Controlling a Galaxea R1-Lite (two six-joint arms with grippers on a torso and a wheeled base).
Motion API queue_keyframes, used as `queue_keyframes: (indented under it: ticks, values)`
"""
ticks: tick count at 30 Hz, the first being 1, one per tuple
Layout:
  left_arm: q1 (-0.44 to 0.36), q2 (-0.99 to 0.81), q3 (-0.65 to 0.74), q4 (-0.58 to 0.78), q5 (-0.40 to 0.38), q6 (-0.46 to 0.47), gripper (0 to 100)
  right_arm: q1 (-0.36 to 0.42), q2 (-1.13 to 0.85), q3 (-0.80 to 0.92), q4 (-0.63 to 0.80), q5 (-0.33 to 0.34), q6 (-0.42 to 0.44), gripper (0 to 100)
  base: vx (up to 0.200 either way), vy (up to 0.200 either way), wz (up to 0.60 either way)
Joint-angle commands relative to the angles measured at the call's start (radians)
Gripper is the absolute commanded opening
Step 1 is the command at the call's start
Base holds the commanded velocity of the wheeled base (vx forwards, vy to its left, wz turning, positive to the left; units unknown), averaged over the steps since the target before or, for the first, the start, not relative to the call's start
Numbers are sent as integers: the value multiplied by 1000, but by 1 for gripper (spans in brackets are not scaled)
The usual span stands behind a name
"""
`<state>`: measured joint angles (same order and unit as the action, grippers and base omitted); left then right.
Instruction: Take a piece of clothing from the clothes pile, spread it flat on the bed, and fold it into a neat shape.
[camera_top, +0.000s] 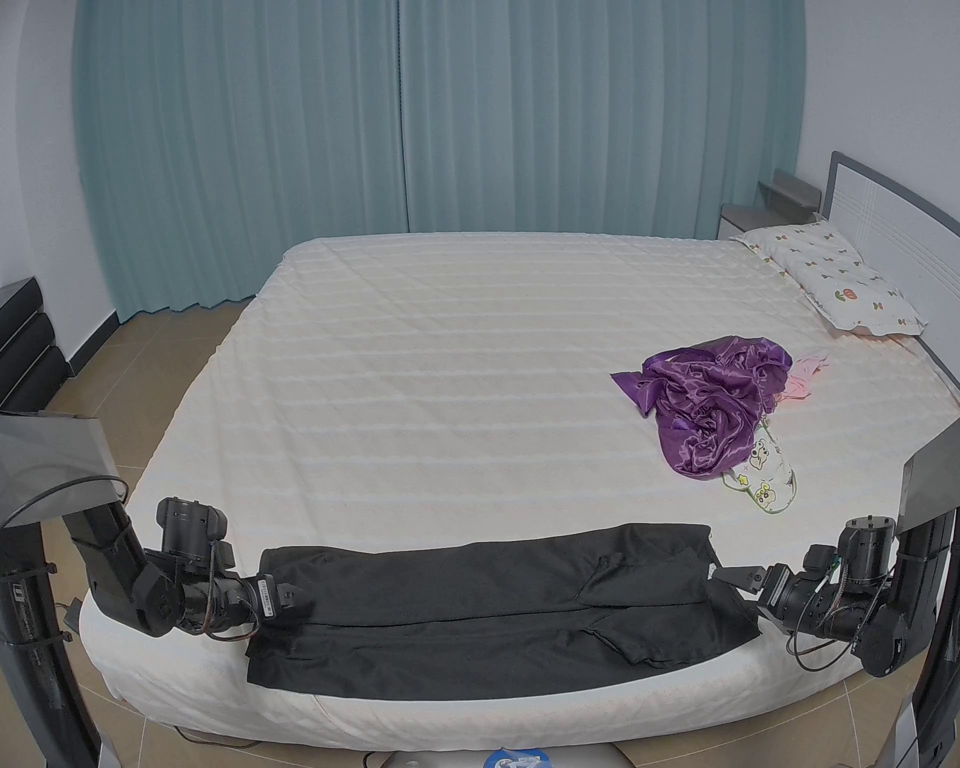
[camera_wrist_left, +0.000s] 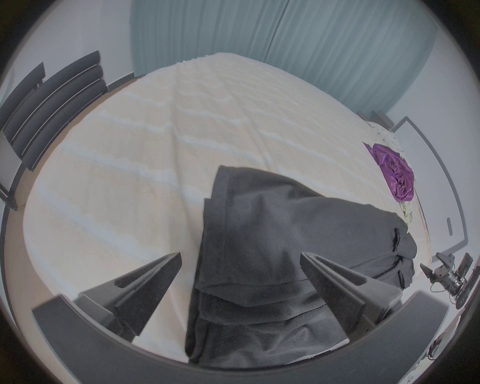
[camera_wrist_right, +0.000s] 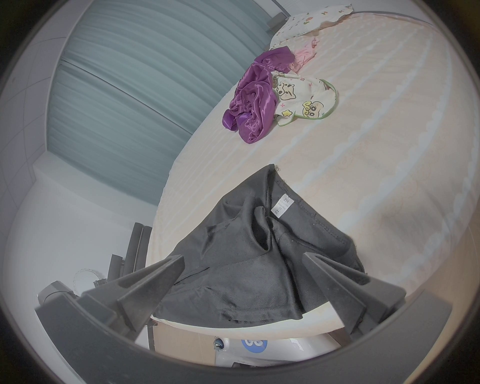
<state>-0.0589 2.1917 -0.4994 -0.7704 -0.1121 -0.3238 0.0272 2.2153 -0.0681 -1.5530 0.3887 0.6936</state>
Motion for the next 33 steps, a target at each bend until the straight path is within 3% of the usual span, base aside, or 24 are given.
queue_keyframes:
  ticks: [1,10,11,33]
  values:
    - [-7,54,-11,0,0,2,100,3,0,7,-18,-1,0,100,0,0,0]
    - [-12,60,-11,-1,-14,0,100,3,1,7,-18,-1,0,100,0,0,0]
    - [-12,60,-11,-1,-14,-1,0,3,1,8,-18,-1,0,100,0,0,0]
    - [-12,26,2,0,-3,-8,0,3,-3,30,-18,-1,0,100,0,0,0]
